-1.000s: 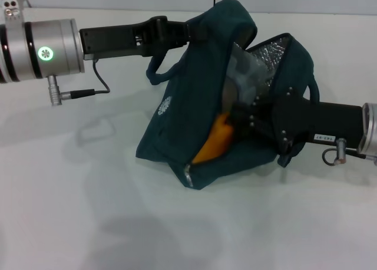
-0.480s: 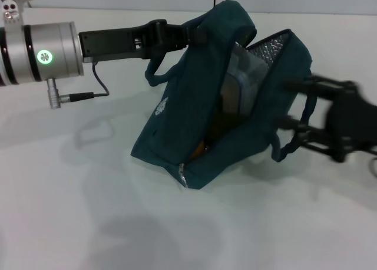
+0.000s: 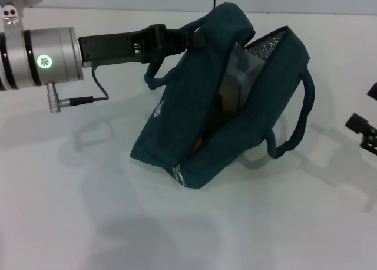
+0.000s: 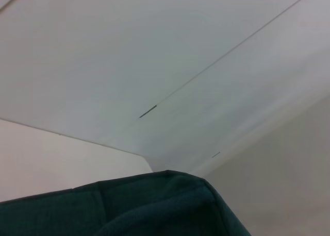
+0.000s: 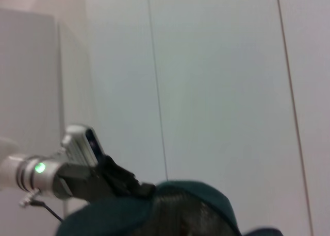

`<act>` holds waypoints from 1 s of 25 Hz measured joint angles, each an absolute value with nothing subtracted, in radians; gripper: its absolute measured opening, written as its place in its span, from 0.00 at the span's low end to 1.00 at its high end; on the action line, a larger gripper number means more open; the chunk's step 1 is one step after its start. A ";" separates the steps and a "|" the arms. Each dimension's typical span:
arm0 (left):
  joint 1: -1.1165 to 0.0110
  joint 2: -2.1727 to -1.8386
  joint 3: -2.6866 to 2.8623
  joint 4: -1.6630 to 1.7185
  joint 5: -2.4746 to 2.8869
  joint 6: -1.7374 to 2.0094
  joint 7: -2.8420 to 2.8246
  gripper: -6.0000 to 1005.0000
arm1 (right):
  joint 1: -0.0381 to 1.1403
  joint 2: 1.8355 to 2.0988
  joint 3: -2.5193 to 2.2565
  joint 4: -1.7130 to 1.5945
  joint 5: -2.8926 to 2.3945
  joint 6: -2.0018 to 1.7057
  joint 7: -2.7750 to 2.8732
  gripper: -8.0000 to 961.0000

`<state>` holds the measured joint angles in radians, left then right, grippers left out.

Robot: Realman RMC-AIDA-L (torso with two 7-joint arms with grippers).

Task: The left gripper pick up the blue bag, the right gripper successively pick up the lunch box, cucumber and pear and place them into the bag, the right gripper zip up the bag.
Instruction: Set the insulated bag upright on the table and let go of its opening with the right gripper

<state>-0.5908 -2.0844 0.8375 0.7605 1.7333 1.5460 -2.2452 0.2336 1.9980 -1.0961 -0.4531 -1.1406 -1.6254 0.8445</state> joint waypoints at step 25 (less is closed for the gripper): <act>-0.572 -2.085 0.836 0.759 1.733 1.548 -2.246 0.07 | 0.475 2.026 -1.251 -0.340 -1.130 -1.279 0.855 0.60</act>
<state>-0.5720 -2.0847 0.8360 0.7593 1.7333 1.5480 -2.2458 0.4754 2.0255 -1.2506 -0.3397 -1.1298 -1.2794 0.8555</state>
